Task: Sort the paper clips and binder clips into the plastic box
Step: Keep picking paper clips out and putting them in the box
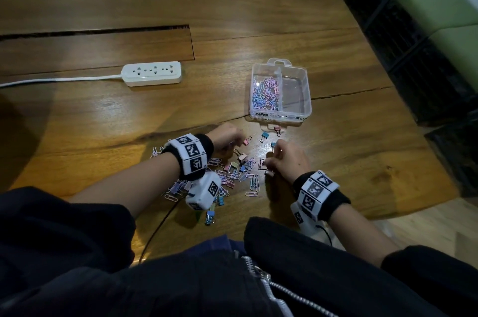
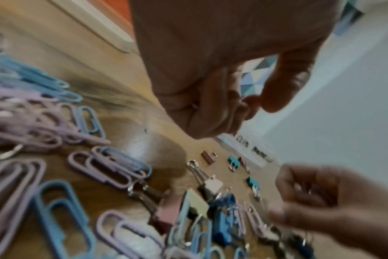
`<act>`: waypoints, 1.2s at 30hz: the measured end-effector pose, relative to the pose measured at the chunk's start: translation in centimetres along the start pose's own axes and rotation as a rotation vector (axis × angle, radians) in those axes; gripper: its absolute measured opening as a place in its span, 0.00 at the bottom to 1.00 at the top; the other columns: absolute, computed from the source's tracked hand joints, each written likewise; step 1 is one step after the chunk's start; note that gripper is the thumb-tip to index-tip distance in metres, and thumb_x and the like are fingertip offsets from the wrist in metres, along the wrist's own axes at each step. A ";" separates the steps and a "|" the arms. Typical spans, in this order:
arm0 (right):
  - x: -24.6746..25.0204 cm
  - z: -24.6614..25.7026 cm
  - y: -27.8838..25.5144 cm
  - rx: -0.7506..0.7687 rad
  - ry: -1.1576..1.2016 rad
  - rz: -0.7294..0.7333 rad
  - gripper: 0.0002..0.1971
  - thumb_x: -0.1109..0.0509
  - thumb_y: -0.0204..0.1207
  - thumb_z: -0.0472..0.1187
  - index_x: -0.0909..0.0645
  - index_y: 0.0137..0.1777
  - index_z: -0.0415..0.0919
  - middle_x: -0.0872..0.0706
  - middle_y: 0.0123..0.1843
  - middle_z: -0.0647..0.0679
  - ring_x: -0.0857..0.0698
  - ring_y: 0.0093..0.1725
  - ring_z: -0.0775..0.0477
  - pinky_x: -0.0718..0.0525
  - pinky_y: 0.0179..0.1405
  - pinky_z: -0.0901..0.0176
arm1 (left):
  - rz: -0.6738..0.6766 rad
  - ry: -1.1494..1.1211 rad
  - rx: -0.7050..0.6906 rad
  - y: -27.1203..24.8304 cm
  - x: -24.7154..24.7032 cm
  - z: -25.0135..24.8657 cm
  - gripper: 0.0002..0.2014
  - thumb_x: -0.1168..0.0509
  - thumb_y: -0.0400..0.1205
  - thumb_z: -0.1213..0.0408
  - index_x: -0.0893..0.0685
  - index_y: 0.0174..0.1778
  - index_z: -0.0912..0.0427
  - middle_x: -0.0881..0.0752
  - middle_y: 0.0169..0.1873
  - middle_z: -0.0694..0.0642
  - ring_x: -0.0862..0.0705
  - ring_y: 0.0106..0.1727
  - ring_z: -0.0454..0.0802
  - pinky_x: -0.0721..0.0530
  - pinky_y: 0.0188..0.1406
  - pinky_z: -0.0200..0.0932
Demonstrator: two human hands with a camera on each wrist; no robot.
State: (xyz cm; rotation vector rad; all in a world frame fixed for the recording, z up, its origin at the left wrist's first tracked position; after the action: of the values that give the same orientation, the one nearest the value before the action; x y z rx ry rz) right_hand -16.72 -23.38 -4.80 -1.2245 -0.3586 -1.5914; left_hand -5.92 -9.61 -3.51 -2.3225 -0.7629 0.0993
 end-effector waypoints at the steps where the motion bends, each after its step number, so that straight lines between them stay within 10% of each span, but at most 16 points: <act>1: 0.3 -0.2 0.0 0.017 -0.004 -0.022 0.11 0.27 0.69 0.47 0.23 0.41 0.41 0.17 0.45 0.44 0.19 0.47 0.43 0.17 0.50 0.46 | 0.013 0.115 -0.022 0.2 -0.5 -0.2 0.14 0.41 0.78 0.74 0.29 0.26 0.58 0.28 0.26 0.51 0.31 0.21 0.42 0.32 0.16 0.31; 9: -0.7 -0.5 -1.5 0.199 -0.112 0.098 0.12 0.28 0.69 0.53 0.19 0.44 0.45 0.20 0.46 0.49 0.22 0.46 0.49 0.27 0.41 0.60 | -0.038 1.117 -0.229 1.1 -3.4 -0.5 0.13 0.30 0.72 0.50 0.18 0.48 0.51 0.20 0.40 0.45 0.23 0.41 0.44 0.25 0.38 0.36; 22: -0.3 -0.4 -1.0 0.211 -0.072 0.005 0.12 0.26 0.68 0.48 0.21 0.47 0.45 0.19 0.47 0.49 0.22 0.46 0.49 0.28 0.43 0.60 | -0.081 1.169 -0.111 1.4 -4.0 -0.7 0.10 0.38 0.77 0.54 0.21 0.39 0.58 0.21 0.35 0.53 0.22 0.39 0.51 0.21 0.39 0.44; 29: -1.6 0.5 -1.9 0.297 -0.160 0.205 0.22 0.28 0.66 0.58 0.22 0.55 0.45 0.22 0.50 0.50 0.26 0.48 0.53 0.30 0.46 0.62 | 0.008 0.134 -0.007 1.2 -0.2 -1.0 0.11 0.43 0.82 0.65 0.26 0.32 0.56 0.26 0.29 0.50 0.31 0.24 0.43 0.33 0.15 0.30; 36: -2.1 0.6 -1.6 0.292 -0.167 0.177 0.09 0.33 0.74 0.42 0.22 0.53 0.41 0.17 0.55 0.48 0.19 0.55 0.46 0.22 0.50 0.56 | 0.058 -0.392 0.023 0.0 1.2 0.3 0.13 0.51 0.75 0.79 0.34 0.28 0.61 0.20 0.21 0.55 0.25 0.15 0.42 0.28 0.10 0.28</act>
State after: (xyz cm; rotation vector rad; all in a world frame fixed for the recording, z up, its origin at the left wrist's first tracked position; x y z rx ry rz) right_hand -17.96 -21.15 -5.78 -1.1302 -0.5532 -1.2402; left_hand -5.05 -8.79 -3.57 -2.3320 -0.8755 0.6000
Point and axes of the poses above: each hand's wrist, its own y-axis towards the middle knuckle, its own x-axis out of the back of the hand, z = x × y, the point moved 2 cm from there along y, towards the middle knuckle
